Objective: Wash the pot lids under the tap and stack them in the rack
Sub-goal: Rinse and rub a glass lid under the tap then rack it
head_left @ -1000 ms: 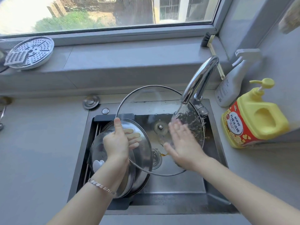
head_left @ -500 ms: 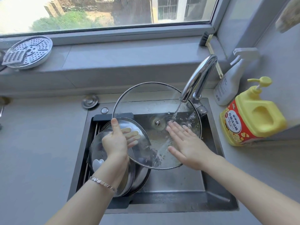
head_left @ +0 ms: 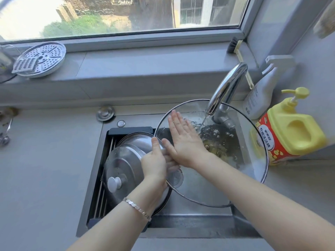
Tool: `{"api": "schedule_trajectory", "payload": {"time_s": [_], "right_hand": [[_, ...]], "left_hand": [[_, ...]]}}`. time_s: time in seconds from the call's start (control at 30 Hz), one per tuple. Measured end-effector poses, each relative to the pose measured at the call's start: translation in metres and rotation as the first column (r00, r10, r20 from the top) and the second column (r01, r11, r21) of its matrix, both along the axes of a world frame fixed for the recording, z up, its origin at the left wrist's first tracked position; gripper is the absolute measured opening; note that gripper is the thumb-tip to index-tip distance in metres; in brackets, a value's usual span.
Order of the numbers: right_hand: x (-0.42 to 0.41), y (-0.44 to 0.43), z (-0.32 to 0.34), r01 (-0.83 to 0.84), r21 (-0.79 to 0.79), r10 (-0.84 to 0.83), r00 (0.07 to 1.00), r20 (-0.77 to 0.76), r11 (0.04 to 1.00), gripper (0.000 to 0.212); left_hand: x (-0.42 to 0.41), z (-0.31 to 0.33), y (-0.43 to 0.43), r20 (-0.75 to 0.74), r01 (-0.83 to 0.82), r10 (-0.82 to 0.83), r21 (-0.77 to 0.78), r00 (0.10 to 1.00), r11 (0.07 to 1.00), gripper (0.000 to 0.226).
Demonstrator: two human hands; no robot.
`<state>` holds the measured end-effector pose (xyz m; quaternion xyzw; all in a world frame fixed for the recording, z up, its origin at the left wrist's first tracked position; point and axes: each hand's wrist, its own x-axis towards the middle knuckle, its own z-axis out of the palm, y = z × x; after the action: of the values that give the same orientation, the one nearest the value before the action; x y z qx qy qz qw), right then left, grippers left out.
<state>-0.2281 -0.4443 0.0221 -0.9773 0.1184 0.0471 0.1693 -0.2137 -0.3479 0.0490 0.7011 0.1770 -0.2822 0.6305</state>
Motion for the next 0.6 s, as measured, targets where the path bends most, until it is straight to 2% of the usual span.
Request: {"api": "schedule_trajectory", "payload": {"time_s": [0.1,0.23,0.3,0.37,0.43,0.5,0.6], "right_hand": [[-0.010,0.021,0.005,-0.165,0.071,0.162,0.986,0.044,0.984,0.072],[-0.047,0.022,0.009,-0.420,0.075,0.414,0.906,0.088,0.904,0.068],[-0.069,0.017,0.003,-0.472,0.132,0.455,0.879,0.145,0.871,0.059],[-0.092,0.006,-0.008,-0.445,0.209,0.401,0.889,0.221,0.871,0.042],[-0.112,-0.013,-0.020,-0.325,0.207,0.254,0.917,0.307,0.923,0.028],[-0.126,-0.027,-0.027,-0.166,0.178,0.107,0.948,0.299,0.970,0.026],[-0.134,-0.036,-0.037,0.060,0.178,-0.106,0.960,0.259,0.982,0.028]], "left_hand": [[0.011,-0.004,0.000,0.033,-0.042,0.039,0.085,0.999,0.995,0.055],[0.026,-0.004,0.008,0.104,-0.041,0.034,0.067,0.994,0.997,0.058],[0.032,0.001,0.012,0.129,-0.025,0.025,-0.004,0.991,1.000,0.061],[0.038,0.007,0.015,0.191,0.005,0.001,-0.029,0.982,1.000,0.060],[0.041,0.016,0.015,0.291,0.031,-0.034,0.015,0.956,0.999,0.057],[0.042,0.023,0.013,0.402,0.064,-0.087,0.070,0.912,0.996,0.053],[0.040,0.032,0.009,0.507,0.134,-0.196,0.156,0.839,0.979,0.050]]}}
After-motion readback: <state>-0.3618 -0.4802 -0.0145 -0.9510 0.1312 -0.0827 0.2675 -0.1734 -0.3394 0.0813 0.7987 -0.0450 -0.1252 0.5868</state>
